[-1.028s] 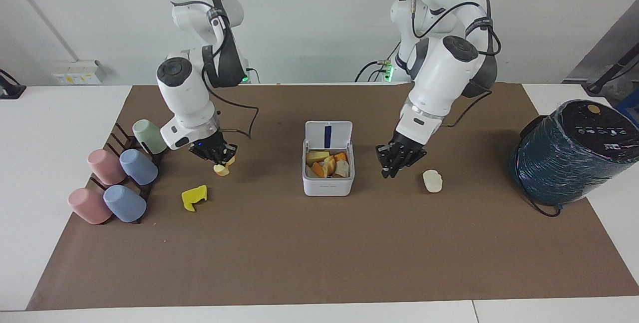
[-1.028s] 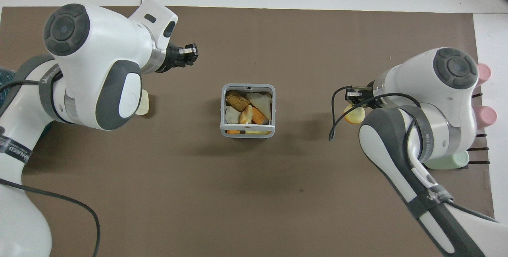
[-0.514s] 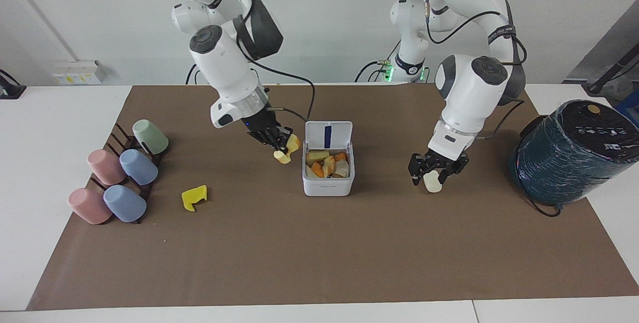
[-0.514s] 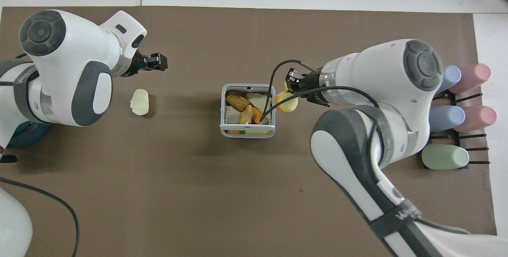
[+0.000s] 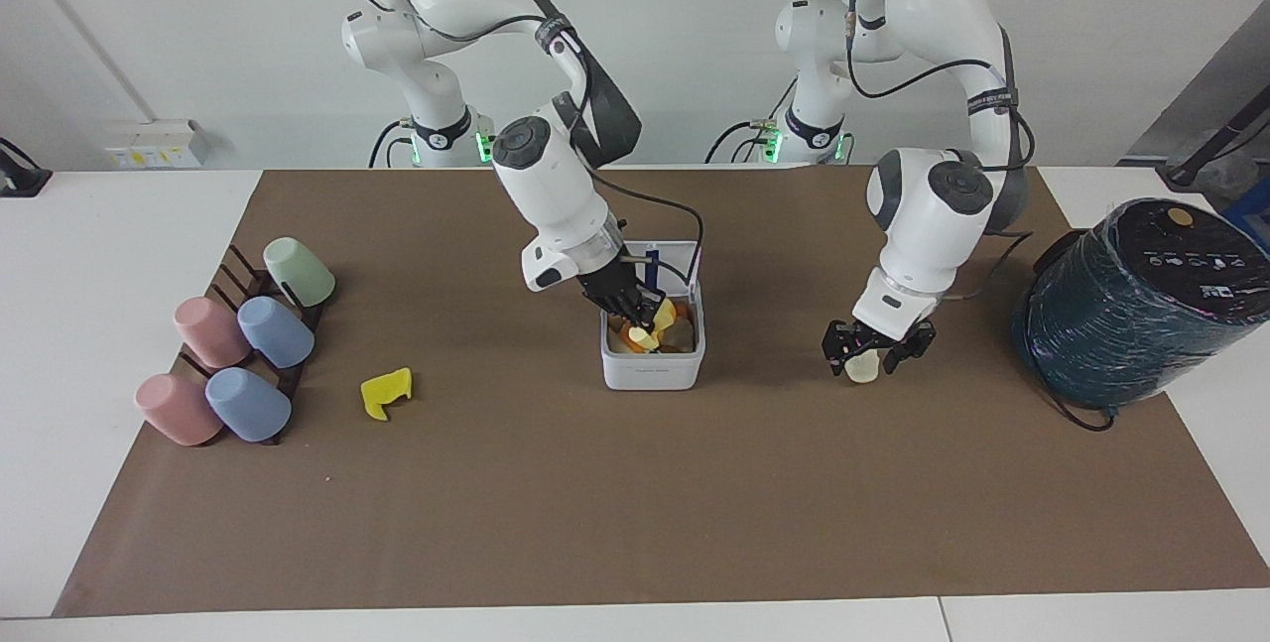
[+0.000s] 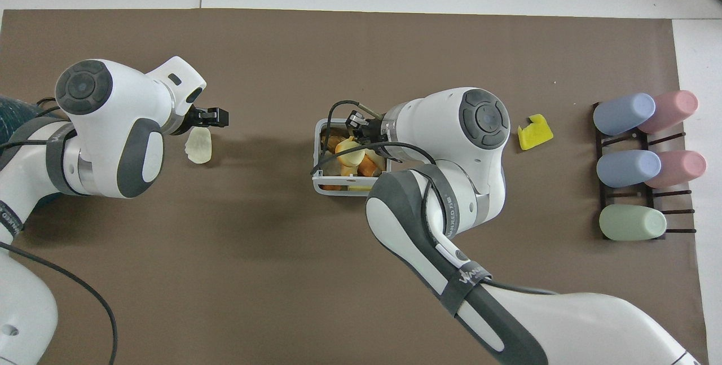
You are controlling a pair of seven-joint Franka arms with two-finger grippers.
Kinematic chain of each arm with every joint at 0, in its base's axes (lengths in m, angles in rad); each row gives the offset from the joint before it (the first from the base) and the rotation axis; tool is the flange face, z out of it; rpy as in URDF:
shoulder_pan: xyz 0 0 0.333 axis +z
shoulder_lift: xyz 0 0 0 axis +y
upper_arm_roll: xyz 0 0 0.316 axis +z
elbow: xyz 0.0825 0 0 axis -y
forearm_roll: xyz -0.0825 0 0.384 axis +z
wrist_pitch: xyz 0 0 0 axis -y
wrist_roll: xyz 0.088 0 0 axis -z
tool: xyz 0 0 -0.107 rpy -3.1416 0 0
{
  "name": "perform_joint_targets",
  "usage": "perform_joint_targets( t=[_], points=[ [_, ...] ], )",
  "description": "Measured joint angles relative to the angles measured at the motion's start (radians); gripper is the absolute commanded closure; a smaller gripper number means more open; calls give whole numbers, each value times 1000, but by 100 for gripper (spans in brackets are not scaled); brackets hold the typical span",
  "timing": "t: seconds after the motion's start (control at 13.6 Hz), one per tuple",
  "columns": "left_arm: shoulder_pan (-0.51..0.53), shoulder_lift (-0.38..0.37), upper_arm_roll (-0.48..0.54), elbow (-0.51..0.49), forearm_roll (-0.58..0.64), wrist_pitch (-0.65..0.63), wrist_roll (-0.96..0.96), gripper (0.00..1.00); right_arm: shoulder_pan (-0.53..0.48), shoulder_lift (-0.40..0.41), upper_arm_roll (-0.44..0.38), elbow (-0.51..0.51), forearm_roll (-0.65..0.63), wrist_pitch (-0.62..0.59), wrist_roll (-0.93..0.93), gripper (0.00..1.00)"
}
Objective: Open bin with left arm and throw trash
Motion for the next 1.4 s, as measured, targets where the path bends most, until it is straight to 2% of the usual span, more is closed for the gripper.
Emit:
perform_joint_targets(
  t=[0.15,0.22,0.37,0.44,0.66,0.81,1.1,1.25,1.4],
  points=[
    [19,14,1,-31,29,28,18,17,9,5,0,0,0,0,0,4],
    [24,15,1,-45,36,34,21,19,12,5,0,3,0,0,0,0],
    [26,15,0,-72,38,49,26,26,14,5,0,8,0,0,0,0],
    [26,15,-1,-82,38,53,26,35,14,5,0,11,0,0,0,0],
    [23,15,-4,-100,38,62,26,78,15,4,0,25,0,-1,0,0],
    [22,11,-7,-100,39,66,26,100,22,3,0,33,-10,-1,-4,0],
    [21,5,-8,-68,39,66,26,100,60,-5,-1,56,-161,-10,-4,0],
    [21,4,-11,-15,39,37,26,100,41,-34,-15,64,-290,-80,-40,0],
    [16,2,-22,62,36,-36,25,100,-24,-76,-23,67,-368,-168,-158,0]
  ],
)
